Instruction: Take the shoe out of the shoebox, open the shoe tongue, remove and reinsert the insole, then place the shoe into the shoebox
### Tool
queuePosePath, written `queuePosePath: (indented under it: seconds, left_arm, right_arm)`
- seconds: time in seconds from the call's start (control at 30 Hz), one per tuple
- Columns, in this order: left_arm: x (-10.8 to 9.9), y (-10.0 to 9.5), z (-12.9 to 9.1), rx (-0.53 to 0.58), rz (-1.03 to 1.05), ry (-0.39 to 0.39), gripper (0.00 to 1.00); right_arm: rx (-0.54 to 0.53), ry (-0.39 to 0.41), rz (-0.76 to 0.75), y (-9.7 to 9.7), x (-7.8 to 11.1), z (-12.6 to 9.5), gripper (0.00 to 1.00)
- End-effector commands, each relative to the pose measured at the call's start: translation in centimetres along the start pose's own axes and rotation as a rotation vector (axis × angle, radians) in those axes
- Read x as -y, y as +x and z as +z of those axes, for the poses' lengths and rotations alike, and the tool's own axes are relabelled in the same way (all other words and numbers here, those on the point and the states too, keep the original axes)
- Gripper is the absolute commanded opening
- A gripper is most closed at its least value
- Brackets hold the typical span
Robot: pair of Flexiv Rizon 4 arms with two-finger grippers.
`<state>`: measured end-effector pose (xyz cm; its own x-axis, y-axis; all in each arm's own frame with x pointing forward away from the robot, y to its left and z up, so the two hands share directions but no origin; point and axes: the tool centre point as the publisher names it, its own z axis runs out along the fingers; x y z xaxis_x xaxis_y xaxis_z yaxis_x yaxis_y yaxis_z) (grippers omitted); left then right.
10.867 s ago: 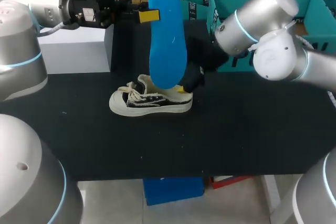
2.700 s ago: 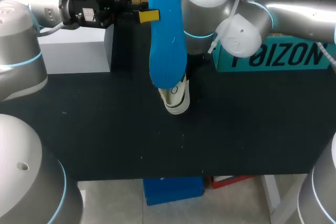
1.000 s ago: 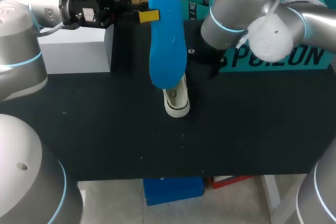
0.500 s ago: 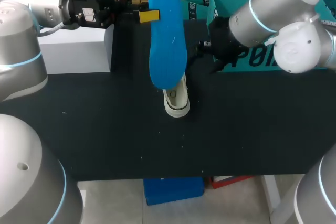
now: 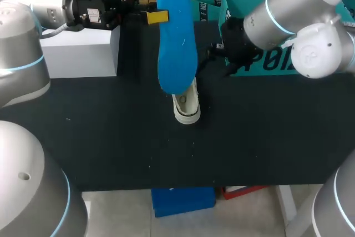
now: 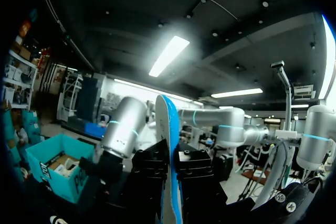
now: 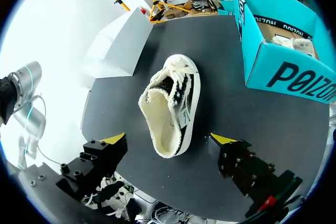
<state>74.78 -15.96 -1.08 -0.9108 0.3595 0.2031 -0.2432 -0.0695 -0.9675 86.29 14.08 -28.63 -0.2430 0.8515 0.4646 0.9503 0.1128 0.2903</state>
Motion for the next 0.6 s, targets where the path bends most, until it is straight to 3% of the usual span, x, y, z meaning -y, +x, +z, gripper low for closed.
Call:
queuePosePath:
  seconds: [0.03, 0.17, 0.4, 0.6]
  left_arm:
    - [-0.1, 0.1, 0.1, 0.005, 0.002, 0.0, 0.0]
    - [-0.1, 0.1, 0.1, 0.005, 0.002, 0.0, 0.0]
    - [-0.1, 0.1, 0.1, 0.005, 0.002, 0.0, 0.0]
    - [-0.1, 0.1, 0.1, 0.005, 0.002, 0.0, 0.0]
  right_arm:
    - [0.001, -0.001, 0.001, 0.1, -0.1, 0.1, 1.0]
    - [-0.19, 0.032, 0.06, 0.2, 0.7, 0.1, 1.0]
    - [-0.536, 0.072, 0.14, 1.0, 0.2, -1.1, 1.0]
    - [-0.679, 0.049, 0.192, 1.0, -0.1, -2.0, 1.0]
